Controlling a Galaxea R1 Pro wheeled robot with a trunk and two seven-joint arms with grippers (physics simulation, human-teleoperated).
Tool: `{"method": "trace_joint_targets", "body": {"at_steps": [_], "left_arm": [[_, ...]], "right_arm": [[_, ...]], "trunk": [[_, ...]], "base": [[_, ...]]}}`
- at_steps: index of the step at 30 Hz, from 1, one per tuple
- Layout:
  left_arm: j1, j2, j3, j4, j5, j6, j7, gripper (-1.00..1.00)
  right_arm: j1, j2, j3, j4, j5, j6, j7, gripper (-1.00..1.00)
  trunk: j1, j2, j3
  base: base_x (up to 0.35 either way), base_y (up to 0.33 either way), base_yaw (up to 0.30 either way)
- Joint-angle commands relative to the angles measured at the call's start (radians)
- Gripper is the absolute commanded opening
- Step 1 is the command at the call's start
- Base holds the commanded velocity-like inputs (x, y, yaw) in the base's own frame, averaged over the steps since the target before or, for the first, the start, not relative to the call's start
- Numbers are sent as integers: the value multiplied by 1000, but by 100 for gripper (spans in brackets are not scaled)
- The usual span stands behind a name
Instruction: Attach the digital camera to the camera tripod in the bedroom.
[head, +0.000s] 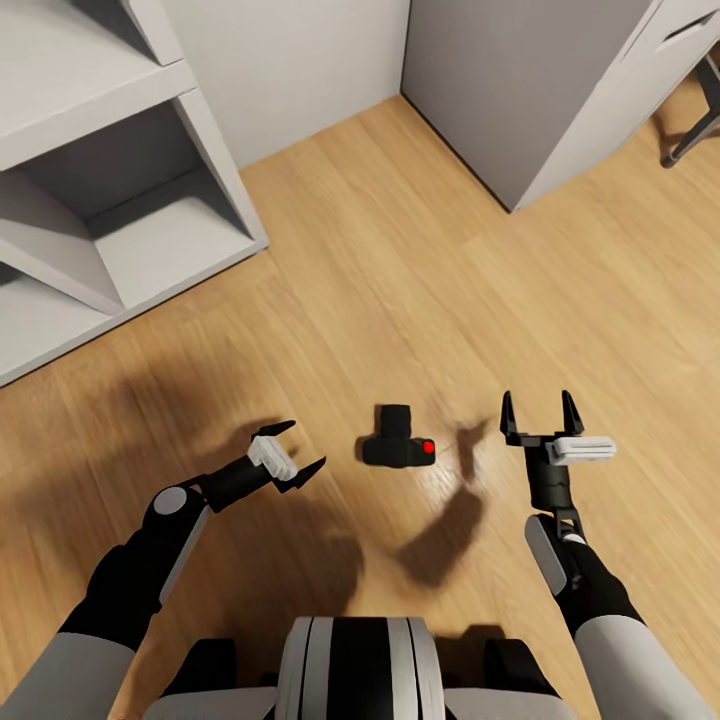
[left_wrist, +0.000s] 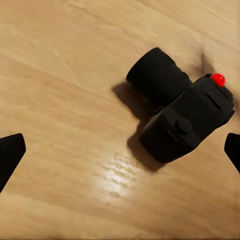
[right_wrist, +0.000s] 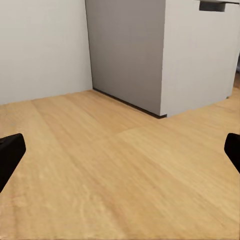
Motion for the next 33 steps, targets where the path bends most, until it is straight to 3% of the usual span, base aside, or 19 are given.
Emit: {"method": "trace_joint_targets", "body": {"at_steps": [1,5,17,33], "left_arm": [[0,0,-1,0,-4,-3,-1,100],[0,0,-3,2,-4,-3,-1,100],[0,1,-27,3,-4,-3,-1,100],[0,2,-51,1,-6,-8,-1,100]], "right_arm": [[0,-1,-1,0,-9,-1,10,100],[0,-12,-4,-27,-9,-1,10,100],[0,-46,-26,-38,-9,-1,6,100],[-2,-51,-30,-39,-8,54,2,100]], "trunk": [[0,0,-4],[2,-1,-17],[7,-4,-17],[13,-7,-17]], "base": [[0,0,0],[0,0,0],[0,0,0],[0,0,0]]}}
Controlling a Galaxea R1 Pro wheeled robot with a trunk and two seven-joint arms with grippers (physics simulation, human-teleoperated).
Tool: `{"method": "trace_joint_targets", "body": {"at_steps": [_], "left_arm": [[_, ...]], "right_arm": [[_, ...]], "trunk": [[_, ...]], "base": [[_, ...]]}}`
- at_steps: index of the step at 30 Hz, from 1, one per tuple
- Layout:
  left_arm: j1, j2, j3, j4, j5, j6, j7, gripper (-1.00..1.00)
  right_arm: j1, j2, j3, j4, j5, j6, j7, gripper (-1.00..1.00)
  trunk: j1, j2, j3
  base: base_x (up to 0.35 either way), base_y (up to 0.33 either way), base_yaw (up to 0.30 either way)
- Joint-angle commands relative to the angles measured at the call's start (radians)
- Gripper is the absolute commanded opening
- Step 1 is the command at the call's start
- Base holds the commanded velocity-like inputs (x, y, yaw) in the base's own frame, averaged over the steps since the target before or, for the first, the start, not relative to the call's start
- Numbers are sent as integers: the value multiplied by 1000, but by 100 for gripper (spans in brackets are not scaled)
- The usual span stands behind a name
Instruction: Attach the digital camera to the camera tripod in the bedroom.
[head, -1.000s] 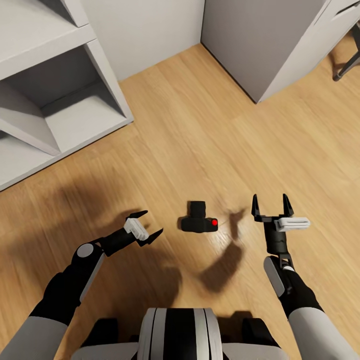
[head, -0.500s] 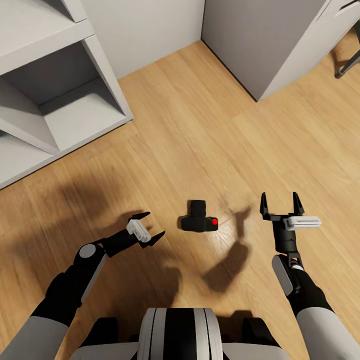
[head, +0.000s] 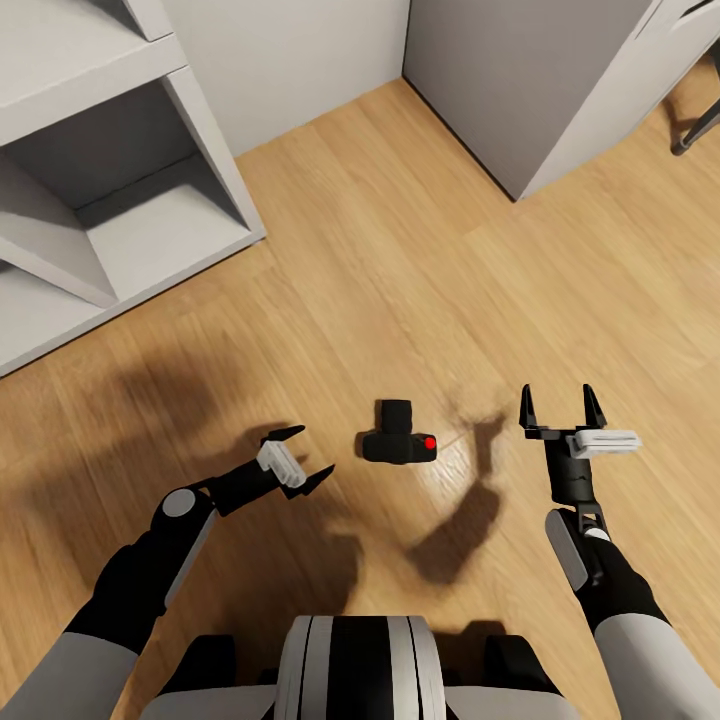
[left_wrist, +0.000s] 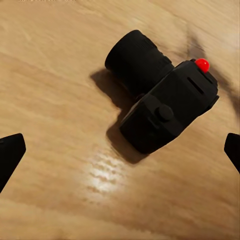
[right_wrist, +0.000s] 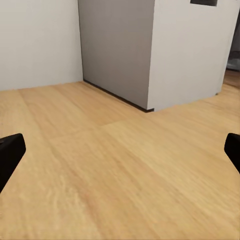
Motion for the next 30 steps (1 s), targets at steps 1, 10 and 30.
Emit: {"method": "trace_joint_targets", "body": {"at_steps": [1,10,30], "left_arm": [[0,1,-3,-1,-5,-4,-1,100],[-2,17,-13,3,-3,-14,-2,100],[-2,12,100,47,-1,-13,24,100]], "right_arm": [[0,0,-1,1,-9,-1,10,100],[0,0,-1,1,-9,1,10,100],[0,0,-1,1,-9,2,10,100]], "trunk": [[0,0,0],[0,0,0],[0,0,0]], "base": [[0,0,0],[0,0,0],[0,0,0]]}}
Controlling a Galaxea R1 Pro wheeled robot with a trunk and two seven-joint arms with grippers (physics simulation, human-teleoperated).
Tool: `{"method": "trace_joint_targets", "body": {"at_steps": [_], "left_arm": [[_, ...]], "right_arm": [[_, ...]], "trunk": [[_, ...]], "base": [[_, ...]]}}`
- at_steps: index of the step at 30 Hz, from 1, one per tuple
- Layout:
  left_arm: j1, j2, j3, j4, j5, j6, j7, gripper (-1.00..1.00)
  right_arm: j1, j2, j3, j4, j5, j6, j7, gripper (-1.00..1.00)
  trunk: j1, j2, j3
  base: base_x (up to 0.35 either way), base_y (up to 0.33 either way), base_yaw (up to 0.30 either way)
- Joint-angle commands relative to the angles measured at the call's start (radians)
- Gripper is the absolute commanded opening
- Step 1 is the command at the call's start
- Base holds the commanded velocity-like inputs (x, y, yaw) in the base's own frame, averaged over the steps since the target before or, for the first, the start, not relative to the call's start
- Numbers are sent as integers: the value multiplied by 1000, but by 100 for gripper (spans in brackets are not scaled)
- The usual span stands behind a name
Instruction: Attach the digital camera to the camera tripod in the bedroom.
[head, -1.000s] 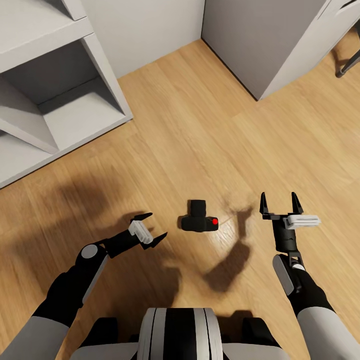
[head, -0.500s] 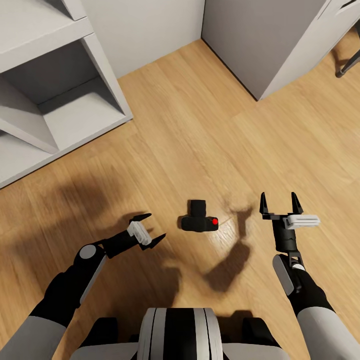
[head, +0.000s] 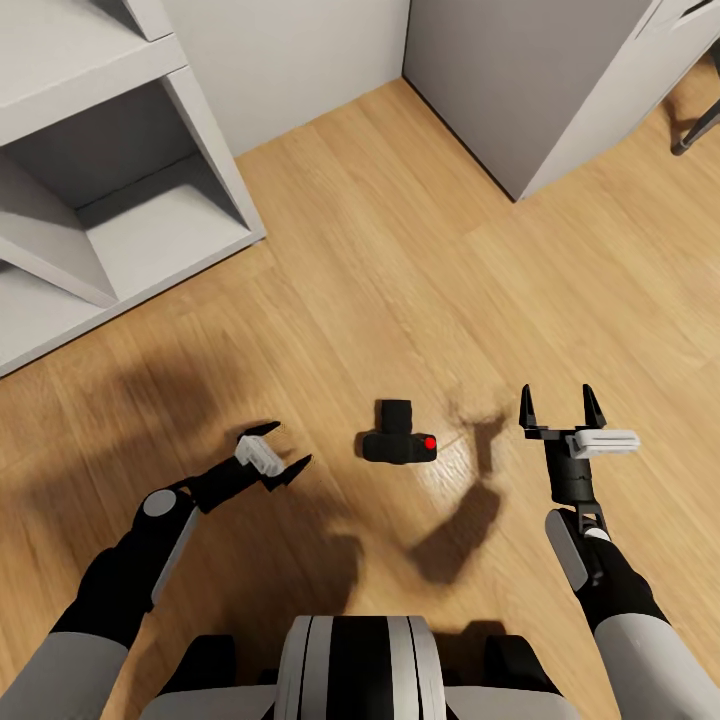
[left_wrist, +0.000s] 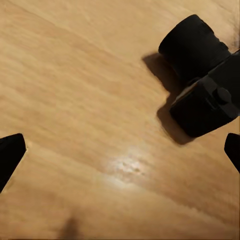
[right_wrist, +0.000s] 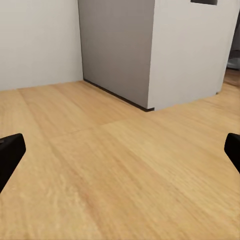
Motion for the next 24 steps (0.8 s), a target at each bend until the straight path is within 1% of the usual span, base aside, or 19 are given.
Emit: {"method": "trace_joint_targets", "body": {"at_steps": [1,5,8,11,12,13,14,19,24], "left_arm": [[0,-5,11,0,-4,-5,1,100],[0,-32,45,3,2,-3,6,100],[0,-36,49,4,3,-3,7,100],[0,-45,56,6,6,-2,8,100],[0,-53,58,7,7,0,8,100],[0,-66,63,23,8,1,8,100],[0,-69,68,42,8,0,8,100],[-1,-73,84,97,9,-1,7,100],[-1,-68,93,116,9,-4,2,100]], "right_arm": [[0,0,-1,1,-9,-1,10,100],[0,0,-1,1,-9,-1,10,100],[0,0,-1,1,-9,-1,10,100],[0,0,-1,1,-9,-1,10,100],[0,0,-1,1,-9,-2,10,100],[0,0,-1,1,-9,-2,10,100],[0,0,-1,1,-9,-2,10,100],[0,0,-1,1,-9,-3,10,100],[0,0,-1,1,-9,-3,10,100]], "trunk": [[0,0,0],[0,0,0],[0,0,0],[0,0,0],[0,0,0],[0,0,0],[0,0,0],[0,0,0],[0,0,0]], "base": [[0,0,0],[0,0,0],[0,0,0],[0,0,0],[0,0,0],[0,0,0],[0,0,0],[0,0,0],[0,0,0]]}}
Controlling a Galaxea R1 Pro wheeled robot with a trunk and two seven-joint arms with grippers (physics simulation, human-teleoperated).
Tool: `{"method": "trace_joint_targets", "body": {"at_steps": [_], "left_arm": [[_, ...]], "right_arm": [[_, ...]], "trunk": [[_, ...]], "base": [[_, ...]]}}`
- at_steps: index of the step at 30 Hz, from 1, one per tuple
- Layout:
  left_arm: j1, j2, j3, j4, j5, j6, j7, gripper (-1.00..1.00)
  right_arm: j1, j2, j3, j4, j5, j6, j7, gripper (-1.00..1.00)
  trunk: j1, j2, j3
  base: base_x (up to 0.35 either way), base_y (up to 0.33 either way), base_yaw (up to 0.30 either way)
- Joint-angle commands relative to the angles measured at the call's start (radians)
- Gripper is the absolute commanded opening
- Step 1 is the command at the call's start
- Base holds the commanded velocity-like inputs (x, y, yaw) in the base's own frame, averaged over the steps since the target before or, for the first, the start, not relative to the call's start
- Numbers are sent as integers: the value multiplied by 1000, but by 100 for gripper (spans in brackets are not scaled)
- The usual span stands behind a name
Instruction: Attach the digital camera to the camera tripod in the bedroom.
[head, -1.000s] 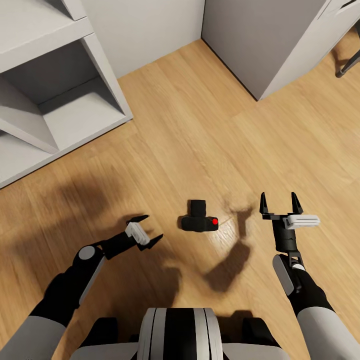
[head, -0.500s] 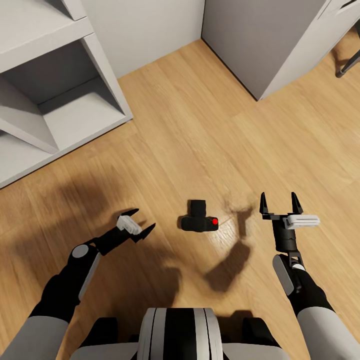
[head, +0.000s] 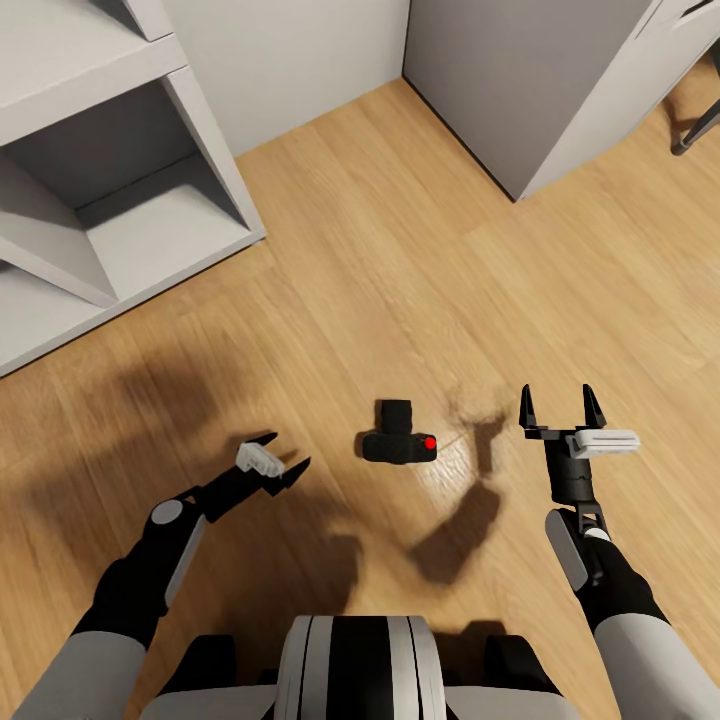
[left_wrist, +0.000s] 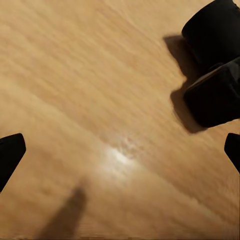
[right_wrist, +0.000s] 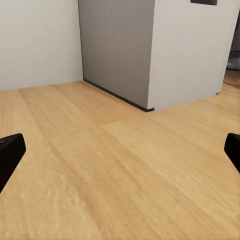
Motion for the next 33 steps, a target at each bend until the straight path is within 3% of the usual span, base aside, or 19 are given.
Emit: {"method": "trace_joint_targets", "body": {"at_steps": [1,11,33], "left_arm": [[0,3,3,2,-3,-7,-5,100],[0,21,9,1,-2,-48,-17,100],[0,23,8,-45,-1,-49,-32,100]], "right_arm": [[0,0,-1,1,-9,-1,10,100],[0,0,-1,1,-9,-1,10,100],[0,0,-1,1,-9,-1,10,100]], "trunk": [[0,0,0],[0,0,0],[4,-2,0]], "base": [[0,0,0],[0,0,0],[0,0,0]]}}
